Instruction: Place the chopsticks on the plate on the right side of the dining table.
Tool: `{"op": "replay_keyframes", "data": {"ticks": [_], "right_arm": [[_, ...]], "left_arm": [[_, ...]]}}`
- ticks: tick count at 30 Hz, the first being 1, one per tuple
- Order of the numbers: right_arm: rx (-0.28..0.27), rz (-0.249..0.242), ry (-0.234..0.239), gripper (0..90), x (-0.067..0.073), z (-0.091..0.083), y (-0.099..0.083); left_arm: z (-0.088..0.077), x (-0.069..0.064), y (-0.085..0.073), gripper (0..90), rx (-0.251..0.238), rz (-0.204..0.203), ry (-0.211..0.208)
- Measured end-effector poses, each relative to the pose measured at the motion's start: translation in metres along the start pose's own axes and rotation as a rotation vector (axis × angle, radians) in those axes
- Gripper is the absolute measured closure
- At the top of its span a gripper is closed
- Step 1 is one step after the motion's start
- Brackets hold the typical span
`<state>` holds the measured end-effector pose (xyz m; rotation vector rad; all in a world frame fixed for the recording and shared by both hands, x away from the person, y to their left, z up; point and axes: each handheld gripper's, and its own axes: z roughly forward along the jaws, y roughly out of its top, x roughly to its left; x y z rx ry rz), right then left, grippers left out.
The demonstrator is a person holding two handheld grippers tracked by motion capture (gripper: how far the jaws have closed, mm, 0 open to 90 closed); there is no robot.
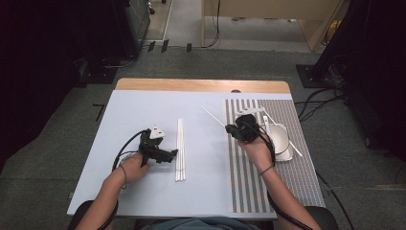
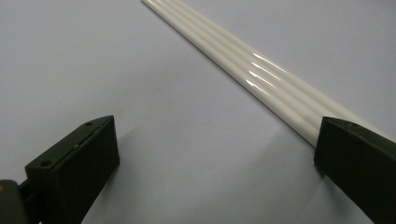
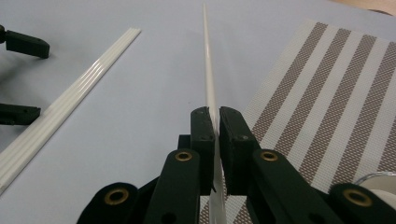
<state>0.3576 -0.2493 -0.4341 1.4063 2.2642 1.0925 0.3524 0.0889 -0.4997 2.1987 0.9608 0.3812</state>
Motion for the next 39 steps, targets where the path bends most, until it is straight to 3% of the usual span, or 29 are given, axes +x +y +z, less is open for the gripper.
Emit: {"op": "replay_keyframes", "data": {"ticks": [39], "right_arm": [[-0.009,0.060,-0.025,85.4,-0.042,-0.026,0.000]], "left_arm": [[0.000,0.000,0.000,0.0,-0.001,0.000,0.000]]}}
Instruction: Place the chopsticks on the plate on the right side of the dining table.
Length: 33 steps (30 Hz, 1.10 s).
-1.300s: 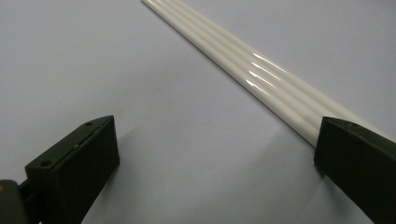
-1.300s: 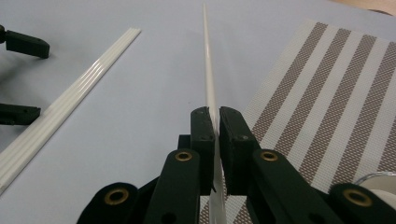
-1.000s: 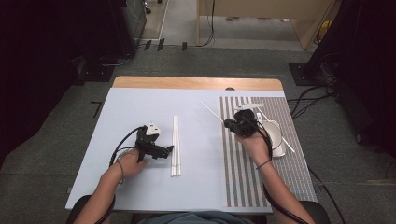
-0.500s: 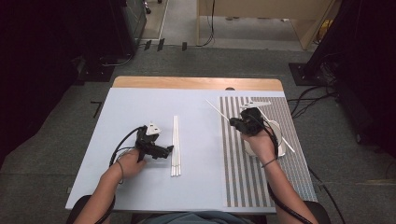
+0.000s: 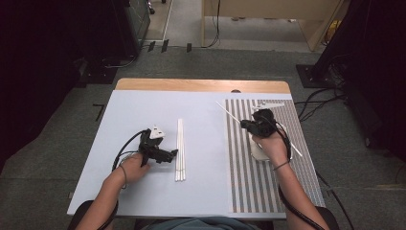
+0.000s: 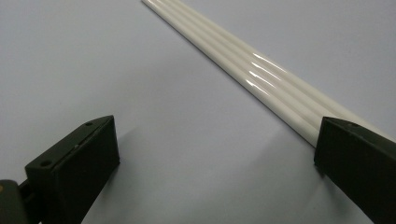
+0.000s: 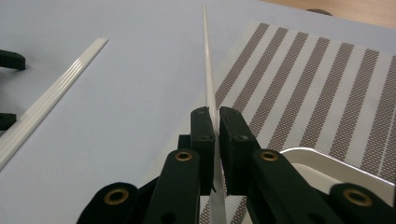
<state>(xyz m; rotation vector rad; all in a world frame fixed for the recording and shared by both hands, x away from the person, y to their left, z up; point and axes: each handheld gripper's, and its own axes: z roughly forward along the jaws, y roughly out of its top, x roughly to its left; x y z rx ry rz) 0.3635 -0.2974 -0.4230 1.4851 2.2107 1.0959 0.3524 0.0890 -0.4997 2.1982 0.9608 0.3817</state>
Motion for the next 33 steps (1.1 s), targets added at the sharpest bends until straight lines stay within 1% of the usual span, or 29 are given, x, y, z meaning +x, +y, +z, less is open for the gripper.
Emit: {"op": "replay_keyframes", "data": {"ticks": [8,18,33], "right_arm": [[-0.008,0.013,-0.018,85.3,-0.011,-0.008,0.001],[-0.002,0.023,-0.035,85.4,-0.022,-0.016,0.000],[-0.016,0.046,-0.050,85.4,-0.038,-0.033,-0.003]], "left_arm": [[0.000,0.000,0.000,0.0,0.001,0.000,0.000],[0.000,0.000,0.000,0.0,0.001,0.000,-0.001],[0.000,0.000,0.000,0.0,0.001,0.000,-0.001]]}}
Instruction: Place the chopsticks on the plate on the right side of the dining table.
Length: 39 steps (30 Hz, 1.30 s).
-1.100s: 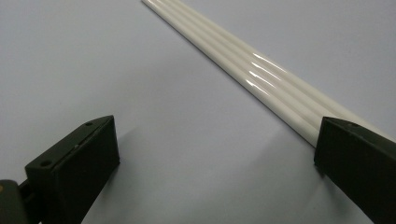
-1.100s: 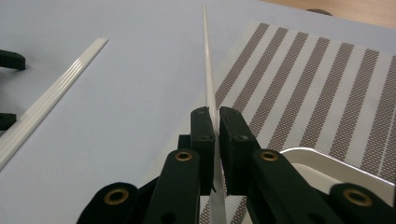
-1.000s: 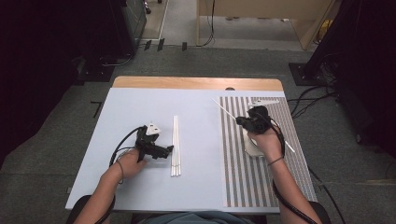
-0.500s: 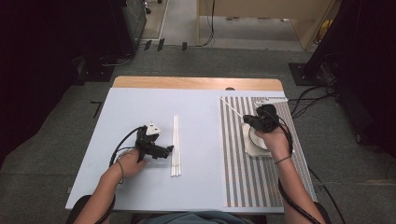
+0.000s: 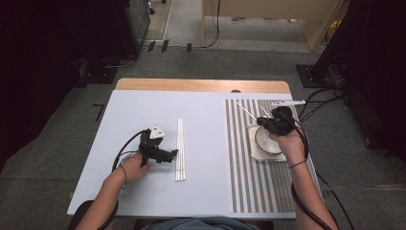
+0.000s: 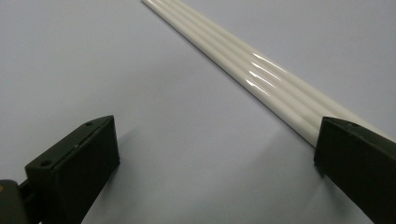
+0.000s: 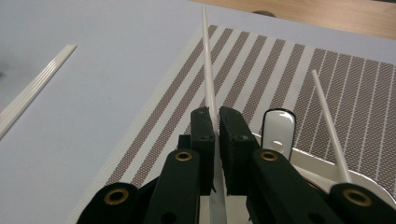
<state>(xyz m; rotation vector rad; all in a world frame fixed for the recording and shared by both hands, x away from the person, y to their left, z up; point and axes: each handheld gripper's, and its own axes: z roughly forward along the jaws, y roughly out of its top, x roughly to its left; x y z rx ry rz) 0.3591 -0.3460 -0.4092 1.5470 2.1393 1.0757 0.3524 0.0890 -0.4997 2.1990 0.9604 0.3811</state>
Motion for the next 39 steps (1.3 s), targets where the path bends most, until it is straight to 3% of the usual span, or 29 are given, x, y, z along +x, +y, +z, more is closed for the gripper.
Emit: {"op": "replay_keyframes", "data": {"ticks": [25,39], "right_arm": [[-0.046,0.055,-0.040,85.4,-0.036,-0.039,-0.008],[-0.050,0.077,-0.087,85.4,-0.059,-0.045,-0.021]], "left_arm": [[0.000,0.000,0.000,0.0,0.000,0.000,0.000],[0.000,0.000,0.000,0.0,0.000,0.000,0.000]]}}
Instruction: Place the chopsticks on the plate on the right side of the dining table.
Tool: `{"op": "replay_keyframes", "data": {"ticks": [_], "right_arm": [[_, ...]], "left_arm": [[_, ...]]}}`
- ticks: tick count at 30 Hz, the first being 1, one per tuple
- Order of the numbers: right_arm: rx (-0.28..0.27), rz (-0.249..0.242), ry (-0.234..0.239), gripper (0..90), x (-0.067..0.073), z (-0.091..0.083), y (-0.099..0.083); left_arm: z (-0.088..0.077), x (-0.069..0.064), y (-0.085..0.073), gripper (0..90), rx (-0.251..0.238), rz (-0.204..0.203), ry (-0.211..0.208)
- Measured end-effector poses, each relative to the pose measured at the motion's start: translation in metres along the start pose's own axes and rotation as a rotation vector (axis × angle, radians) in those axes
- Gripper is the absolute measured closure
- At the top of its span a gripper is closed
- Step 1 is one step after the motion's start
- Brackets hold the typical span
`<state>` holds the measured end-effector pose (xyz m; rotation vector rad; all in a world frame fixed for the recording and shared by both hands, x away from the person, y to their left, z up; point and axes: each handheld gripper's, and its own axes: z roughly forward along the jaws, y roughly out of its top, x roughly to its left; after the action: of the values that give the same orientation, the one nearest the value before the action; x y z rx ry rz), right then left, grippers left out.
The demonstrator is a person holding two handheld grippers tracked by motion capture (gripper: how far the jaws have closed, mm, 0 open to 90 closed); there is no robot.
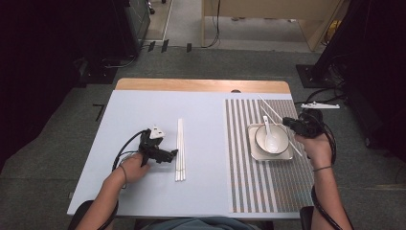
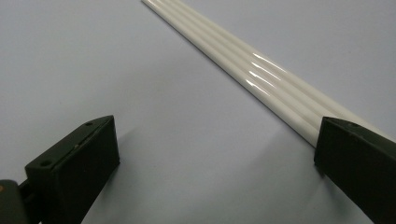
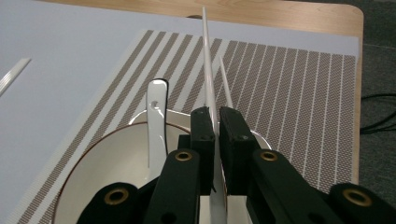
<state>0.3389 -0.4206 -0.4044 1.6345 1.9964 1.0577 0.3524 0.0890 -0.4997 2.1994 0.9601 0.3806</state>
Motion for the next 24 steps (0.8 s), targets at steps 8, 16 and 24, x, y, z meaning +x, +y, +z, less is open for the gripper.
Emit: {"op": "replay_keyframes", "data": {"ticks": [8,16,24], "right_arm": [[-0.001,-0.008,-0.001,85.3,-0.011,0.005,-0.009],[-0.010,-0.019,-0.004,85.4,-0.018,0.008,-0.016],[0.006,-0.007,-0.011,85.4,-0.024,0.013,-0.023]], "left_arm": [[0.000,0.000,0.000,0.0,0.000,0.000,0.000],[0.000,0.000,0.000,0.0,0.000,0.000,0.000],[0.000,0.000,0.000,0.0,0.000,-0.001,-0.001]]}}
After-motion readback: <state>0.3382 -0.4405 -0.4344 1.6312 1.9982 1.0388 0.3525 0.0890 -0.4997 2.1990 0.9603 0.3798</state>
